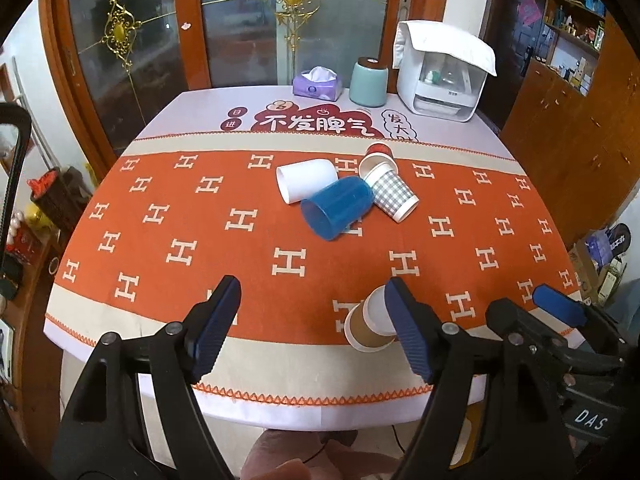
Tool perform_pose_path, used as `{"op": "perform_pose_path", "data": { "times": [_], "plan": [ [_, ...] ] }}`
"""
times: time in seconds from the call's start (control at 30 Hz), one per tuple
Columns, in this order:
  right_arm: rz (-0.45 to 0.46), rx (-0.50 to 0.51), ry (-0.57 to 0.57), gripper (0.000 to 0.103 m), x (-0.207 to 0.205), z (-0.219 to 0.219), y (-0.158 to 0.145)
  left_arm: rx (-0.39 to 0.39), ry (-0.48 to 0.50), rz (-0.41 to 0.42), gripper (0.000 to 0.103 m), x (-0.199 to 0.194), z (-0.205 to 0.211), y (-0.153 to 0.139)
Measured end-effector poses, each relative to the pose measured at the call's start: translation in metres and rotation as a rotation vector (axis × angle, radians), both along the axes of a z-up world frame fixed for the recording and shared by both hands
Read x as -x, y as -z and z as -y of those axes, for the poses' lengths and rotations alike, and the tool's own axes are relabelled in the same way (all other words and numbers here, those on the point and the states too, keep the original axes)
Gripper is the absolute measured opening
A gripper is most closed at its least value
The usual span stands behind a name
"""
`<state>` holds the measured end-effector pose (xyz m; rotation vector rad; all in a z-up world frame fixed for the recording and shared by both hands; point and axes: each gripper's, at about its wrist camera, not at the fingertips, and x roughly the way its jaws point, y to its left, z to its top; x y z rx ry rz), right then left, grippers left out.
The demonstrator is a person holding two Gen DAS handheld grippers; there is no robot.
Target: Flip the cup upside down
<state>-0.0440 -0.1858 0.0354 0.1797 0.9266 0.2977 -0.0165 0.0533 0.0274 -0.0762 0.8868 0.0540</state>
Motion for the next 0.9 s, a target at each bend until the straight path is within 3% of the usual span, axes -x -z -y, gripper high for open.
{"op": "perform_pose_path", "data": {
  "times": [0.9],
  "plan": [
    [-0.026, 0.031, 0.011, 0.087, -0.004, -0.005, 0.010, -0.044, -0.002, -0.034, 0.072, -0.006, 0.007, 0.014]
  ]
}}
